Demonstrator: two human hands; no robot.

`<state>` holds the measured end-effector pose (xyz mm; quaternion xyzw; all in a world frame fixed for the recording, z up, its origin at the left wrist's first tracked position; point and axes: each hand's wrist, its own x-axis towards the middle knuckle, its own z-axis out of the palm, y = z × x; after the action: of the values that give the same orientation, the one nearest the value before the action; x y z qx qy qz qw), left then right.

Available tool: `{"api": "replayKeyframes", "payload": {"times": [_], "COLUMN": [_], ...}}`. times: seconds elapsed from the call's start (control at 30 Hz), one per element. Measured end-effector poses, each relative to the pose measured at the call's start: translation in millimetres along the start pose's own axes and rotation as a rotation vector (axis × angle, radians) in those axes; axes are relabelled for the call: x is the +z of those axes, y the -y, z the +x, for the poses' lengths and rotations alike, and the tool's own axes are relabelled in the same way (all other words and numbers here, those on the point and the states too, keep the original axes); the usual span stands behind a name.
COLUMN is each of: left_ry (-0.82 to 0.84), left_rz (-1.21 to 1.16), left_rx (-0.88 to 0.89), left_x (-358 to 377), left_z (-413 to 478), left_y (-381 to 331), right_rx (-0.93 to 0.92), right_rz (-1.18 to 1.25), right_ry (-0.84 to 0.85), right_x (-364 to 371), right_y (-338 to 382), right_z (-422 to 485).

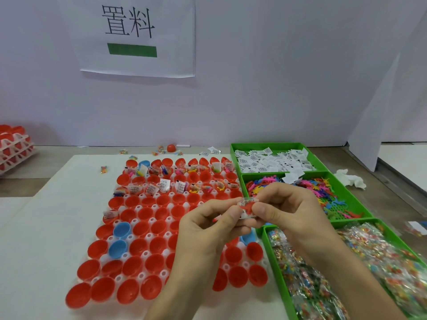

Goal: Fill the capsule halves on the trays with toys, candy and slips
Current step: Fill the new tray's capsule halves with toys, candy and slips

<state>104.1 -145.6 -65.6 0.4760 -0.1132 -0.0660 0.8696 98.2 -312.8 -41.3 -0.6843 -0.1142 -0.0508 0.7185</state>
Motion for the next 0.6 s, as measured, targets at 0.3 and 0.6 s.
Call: {"api": "replayKeyframes", "payload": {"times": [0.3,0.6], "left_ry": [-0.004,-0.120], "left_rz": [0.176,0.098], "left_rx": [0.164,0.201], "left_x": [-3.2,-8.3], "left_z": [0.4,4.2], "left_y": [-0.2,1.1], "right_rx": [0.016,-0.014], "right_rz": [-0.062,-0.126], "right_ry": [0.027,-0.069], "right_x": [3.4,22.8], "right_y": [1.2,-4.7], "right_z": [-2.6,7.4]}}
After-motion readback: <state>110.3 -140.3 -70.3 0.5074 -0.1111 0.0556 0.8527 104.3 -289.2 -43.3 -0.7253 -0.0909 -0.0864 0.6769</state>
